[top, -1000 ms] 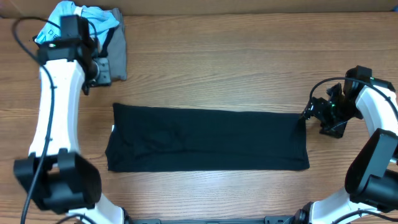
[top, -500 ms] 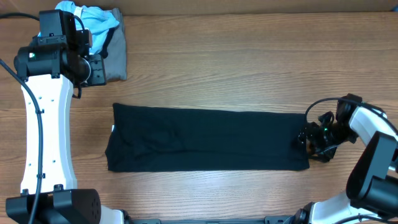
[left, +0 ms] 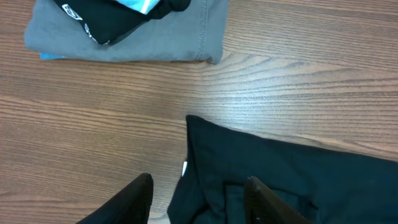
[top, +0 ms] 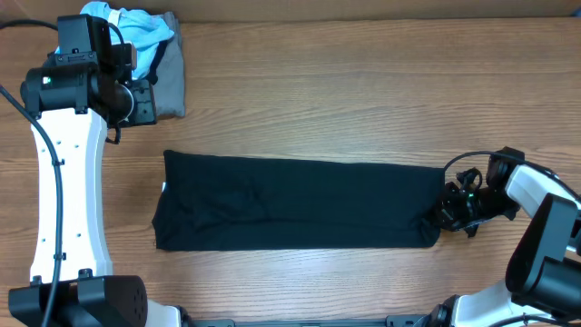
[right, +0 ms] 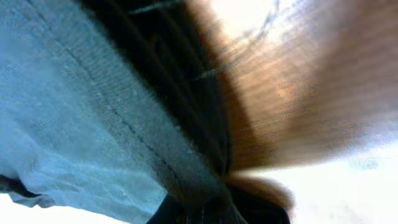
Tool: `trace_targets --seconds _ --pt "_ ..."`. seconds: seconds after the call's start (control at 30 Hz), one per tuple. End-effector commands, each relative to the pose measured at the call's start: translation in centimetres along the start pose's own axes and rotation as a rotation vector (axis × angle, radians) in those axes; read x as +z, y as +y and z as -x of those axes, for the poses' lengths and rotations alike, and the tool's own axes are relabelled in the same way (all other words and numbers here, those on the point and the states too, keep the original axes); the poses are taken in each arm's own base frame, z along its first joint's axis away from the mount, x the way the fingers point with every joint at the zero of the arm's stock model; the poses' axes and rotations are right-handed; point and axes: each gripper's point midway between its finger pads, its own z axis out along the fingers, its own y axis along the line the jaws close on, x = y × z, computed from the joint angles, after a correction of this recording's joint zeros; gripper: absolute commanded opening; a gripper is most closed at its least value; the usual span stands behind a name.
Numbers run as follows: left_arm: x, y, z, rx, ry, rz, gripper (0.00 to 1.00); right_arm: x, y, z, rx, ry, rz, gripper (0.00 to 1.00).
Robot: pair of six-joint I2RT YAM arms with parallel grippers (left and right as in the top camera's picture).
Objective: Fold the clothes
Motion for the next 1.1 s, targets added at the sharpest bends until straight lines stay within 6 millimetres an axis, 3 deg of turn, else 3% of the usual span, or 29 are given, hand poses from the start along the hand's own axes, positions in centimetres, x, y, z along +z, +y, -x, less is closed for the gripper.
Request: trace_targets --seconds 0.0,0.1,0.23,0.4,0.47,0.8,1.07 --pt "-0.8 -0.1 0.4 -0.003 -0.021 -0.014 0.5 -3.4 0.5 1.6 -0.029 -0.102 -0.078 0.04" --pt "-0.8 -0.1 0.4 -0.003 -0.021 -0.014 0.5 -7.4 1.1 2.5 -0.022 -0.21 -0.15 0.04" --pt "-0.8 -0.1 0.4 -0.003 -0.02 -0.014 0.5 -12.6 3.3 2.9 -0.072 -0.345 -0.156 0.04" --pt "-0.8 -0.1 0.3 -0.003 -0.018 -0.014 0.5 -15.1 6.7 1.8 -0.172 -0.421 -0.114 0.04" --pt "-0.8 -0.1 0.3 -0.004 -0.018 -0.015 0.5 -14.7 8.4 0.9 -0.229 -0.412 -0.09 0.04" --pt "-0.8 -0.5 0.3 -0.004 -0.017 -0.041 0.5 -8.0 16.5 -4.5 -0.497 -0.27 -0.102 0.04" --pt "-0.8 -0.5 0.3 -0.004 -0.017 -0.041 0.5 -2.2 18.6 -7.3 -0.592 -0.133 -0.166 0.04"
